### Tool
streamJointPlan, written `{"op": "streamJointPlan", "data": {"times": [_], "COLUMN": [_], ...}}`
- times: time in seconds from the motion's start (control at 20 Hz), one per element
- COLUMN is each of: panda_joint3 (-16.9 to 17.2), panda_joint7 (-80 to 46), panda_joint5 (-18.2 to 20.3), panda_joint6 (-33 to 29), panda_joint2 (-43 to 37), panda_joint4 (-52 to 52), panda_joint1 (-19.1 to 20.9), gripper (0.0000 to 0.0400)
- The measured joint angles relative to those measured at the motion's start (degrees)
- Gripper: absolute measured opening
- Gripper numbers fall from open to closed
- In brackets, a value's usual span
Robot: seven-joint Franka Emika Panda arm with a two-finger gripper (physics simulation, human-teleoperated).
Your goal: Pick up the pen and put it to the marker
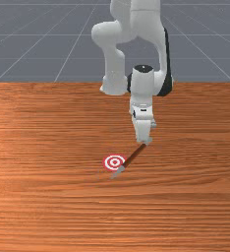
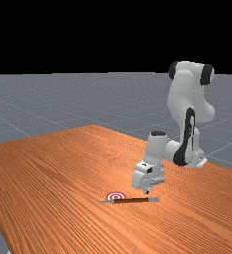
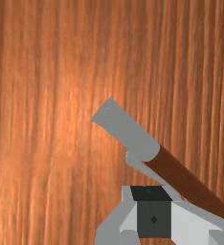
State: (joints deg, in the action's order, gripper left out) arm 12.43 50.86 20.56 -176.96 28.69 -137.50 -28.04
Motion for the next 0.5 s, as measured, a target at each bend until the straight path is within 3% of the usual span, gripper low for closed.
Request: {"op": "streamJointPlan", "data": {"times": [0.1,0.2,0.35,0.5], "panda_joint3": [2.14,8.71,12.59,10.53], "panda_joint7": [0.66,-8.35,-16.07,-13.10], "panda_joint5": [-1.09,-0.40,-0.12,-0.95], "panda_joint6": [2.21,3.88,6.01,5.32], "panda_joint2": [-3.05,-2.99,-1.50,-1.77], "panda_joint4": [-1.00,-0.52,1.04,1.28], "panda_joint1": [-1.76,-8.78,-15.03,-14.60], "gripper": [0.0000,0.0000,0.0000,0.0000]}}
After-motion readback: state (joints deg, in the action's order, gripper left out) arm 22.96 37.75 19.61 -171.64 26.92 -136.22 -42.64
